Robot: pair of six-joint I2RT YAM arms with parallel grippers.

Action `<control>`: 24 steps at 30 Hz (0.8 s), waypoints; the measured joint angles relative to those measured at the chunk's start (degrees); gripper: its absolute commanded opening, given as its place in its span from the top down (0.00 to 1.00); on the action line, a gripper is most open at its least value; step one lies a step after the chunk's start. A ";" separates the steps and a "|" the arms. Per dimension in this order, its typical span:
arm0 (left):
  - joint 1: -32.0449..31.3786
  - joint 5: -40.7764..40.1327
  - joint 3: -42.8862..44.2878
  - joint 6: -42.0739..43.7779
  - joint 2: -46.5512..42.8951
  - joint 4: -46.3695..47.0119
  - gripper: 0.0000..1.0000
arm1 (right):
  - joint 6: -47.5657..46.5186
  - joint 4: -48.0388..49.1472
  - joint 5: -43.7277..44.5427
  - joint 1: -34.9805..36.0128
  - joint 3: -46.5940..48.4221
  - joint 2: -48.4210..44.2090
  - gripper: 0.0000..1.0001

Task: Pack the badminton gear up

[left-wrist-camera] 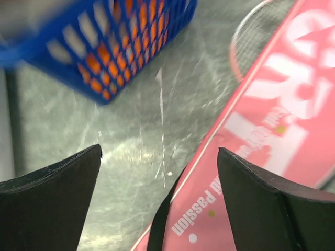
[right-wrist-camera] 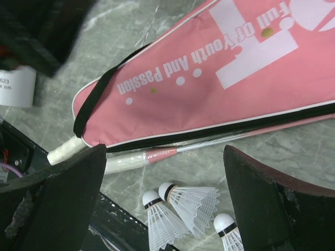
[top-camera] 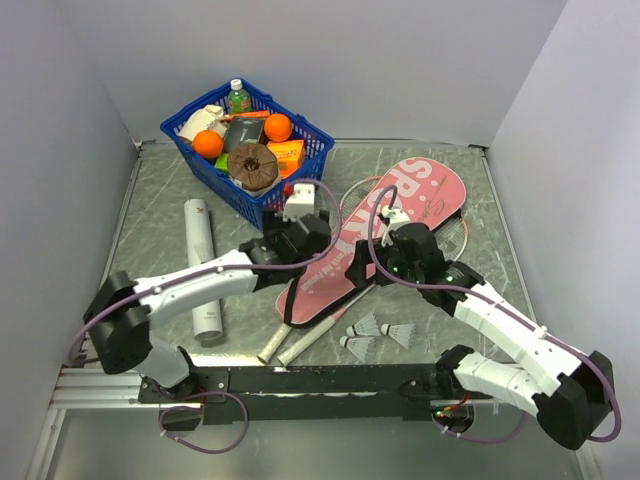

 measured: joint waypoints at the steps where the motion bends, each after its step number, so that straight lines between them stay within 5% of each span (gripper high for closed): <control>1: 0.04 0.76 1.57 1.42 -0.92 -1.36 0.02 | 0.02 -0.20 0.31 -0.02 0.00 -0.57 0.00; 8: 6.78 4.17 20.26 7.89 -9.99 -10.51 0.02 | 0.07 -1.64 0.15 0.00 1.86 -2.19 0.00; 13: 29.22 10.34 30.34 8.13 -13.75 -13.31 0.04 | 0.20 -1.46 -1.05 0.00 2.29 -2.34 0.00; 18: 43.01 18.03 36.92 7.21 -7.72 -14.86 0.09 | 0.26 -0.83 -3.32 0.00 2.32 -1.33 0.00; 24: 49.79 27.39 36.02 5.44 5.57 -14.45 0.11 | 0.61 -0.02 -5.44 0.44 2.32 -0.09 0.00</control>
